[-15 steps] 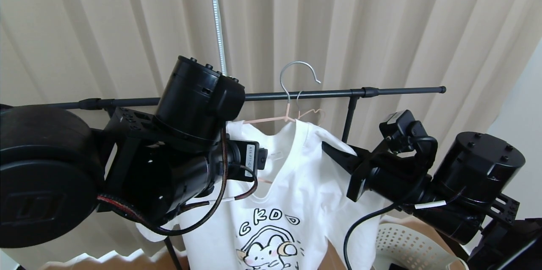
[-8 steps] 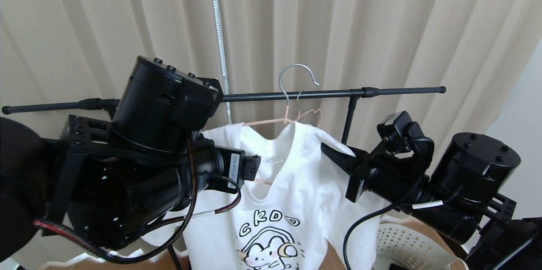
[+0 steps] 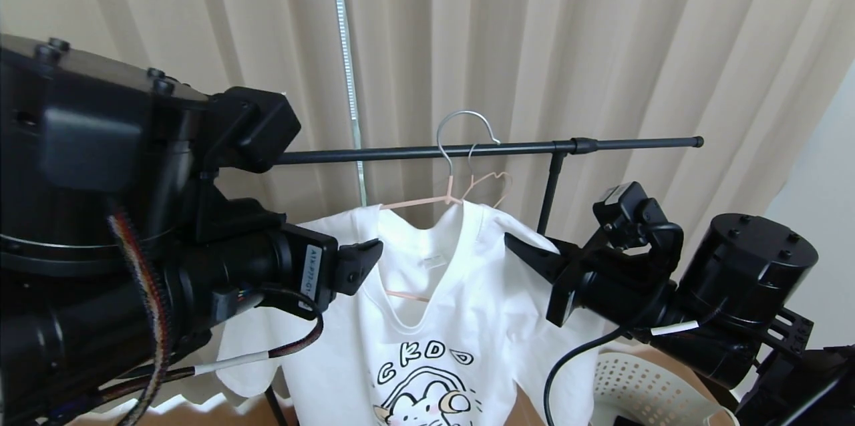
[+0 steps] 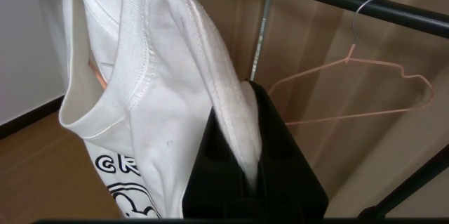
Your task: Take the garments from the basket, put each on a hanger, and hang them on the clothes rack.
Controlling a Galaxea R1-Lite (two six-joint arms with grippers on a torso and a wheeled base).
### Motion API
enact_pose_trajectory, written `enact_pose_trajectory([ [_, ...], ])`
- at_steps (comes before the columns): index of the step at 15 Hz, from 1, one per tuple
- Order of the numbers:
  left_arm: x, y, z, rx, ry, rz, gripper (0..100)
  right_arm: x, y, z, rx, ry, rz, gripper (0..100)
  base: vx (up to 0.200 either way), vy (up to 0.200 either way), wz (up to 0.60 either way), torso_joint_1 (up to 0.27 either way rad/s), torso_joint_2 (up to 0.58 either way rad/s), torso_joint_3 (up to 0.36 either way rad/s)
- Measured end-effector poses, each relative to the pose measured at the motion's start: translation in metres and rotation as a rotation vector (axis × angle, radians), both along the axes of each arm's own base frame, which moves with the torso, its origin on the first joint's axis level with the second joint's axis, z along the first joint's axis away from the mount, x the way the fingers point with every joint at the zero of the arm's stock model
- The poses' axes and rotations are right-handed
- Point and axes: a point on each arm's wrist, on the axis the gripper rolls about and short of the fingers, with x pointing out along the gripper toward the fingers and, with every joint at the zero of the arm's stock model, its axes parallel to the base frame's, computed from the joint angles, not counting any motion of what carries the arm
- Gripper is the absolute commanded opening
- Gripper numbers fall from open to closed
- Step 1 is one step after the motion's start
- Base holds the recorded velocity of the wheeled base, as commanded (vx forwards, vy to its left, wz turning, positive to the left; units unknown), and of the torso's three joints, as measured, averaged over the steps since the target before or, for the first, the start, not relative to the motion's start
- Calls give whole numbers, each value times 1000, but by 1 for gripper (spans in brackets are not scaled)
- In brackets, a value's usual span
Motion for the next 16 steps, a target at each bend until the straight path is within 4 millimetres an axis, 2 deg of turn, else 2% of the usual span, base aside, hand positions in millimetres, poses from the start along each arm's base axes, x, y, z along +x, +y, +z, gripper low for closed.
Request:
enact_pose_trajectory([
  [2, -4, 8, 11, -8, -7, -147, 100, -1, 0, -1, -3, 4, 6, 0, 0, 0, 0, 0, 0, 0],
  [5, 4, 31, 23, 53, -68, -388, 100, -2, -1, -2, -5, 9, 26, 0, 0, 0, 0, 0, 0, 0],
  [7, 16, 45, 29, 70, -112, -501, 100, -3, -1, -3, -6, 13, 42, 0, 0, 0, 0, 0, 0, 0],
  [11, 42, 56, 36, 83, -101, -632, 100, -5, -2, -5, -13, 21, 48, 0, 0, 0, 0, 0, 0, 0],
  [14, 60, 62, 58, 167, -57, -695, 100, -5, -2, -7, -17, 25, 48, 0, 0, 0, 0, 0, 0, 0],
  [16, 77, 63, 60, 267, -40, -780, 100, -5, -2, -7, -19, 28, 48, 0, 0, 0, 0, 0, 0, 0],
])
